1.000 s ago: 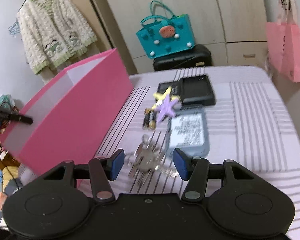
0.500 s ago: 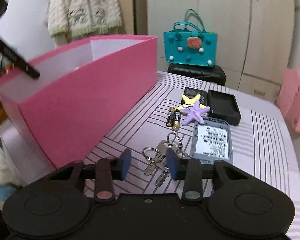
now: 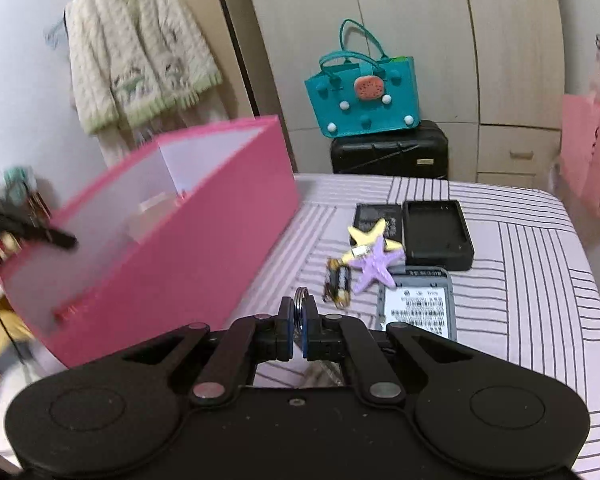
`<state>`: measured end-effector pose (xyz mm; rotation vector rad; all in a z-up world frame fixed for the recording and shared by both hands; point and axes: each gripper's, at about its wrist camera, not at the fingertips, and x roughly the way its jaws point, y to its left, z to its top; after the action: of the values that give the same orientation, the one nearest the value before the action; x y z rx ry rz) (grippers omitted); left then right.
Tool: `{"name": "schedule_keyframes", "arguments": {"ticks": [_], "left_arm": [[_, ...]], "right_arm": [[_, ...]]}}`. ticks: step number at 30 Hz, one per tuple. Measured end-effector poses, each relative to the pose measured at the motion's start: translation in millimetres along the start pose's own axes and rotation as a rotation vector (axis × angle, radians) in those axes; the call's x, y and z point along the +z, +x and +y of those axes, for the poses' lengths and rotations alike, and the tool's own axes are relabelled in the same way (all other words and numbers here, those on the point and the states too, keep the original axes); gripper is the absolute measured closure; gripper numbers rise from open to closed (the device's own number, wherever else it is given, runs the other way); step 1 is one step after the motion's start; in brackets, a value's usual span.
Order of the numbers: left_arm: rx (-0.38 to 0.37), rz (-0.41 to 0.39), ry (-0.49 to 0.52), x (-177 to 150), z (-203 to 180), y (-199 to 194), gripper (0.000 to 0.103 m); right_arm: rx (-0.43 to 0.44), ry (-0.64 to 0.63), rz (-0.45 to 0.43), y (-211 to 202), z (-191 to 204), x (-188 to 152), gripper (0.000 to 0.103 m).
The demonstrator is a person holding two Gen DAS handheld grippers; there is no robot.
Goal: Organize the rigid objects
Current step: 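Carry the silver keys into the pink box and open the right gripper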
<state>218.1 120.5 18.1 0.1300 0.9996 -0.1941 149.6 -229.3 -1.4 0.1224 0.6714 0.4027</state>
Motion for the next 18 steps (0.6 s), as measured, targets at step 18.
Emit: {"name": "schedule_keyframes", "arguments": {"ticks": [18], "left_arm": [[-0.015, -0.007, 0.003, -2.0, 2.7, -0.1, 0.09]], "right_arm": [[0.256, -0.057, -0.097, -31.2, 61.3, 84.3, 0.098]]}}
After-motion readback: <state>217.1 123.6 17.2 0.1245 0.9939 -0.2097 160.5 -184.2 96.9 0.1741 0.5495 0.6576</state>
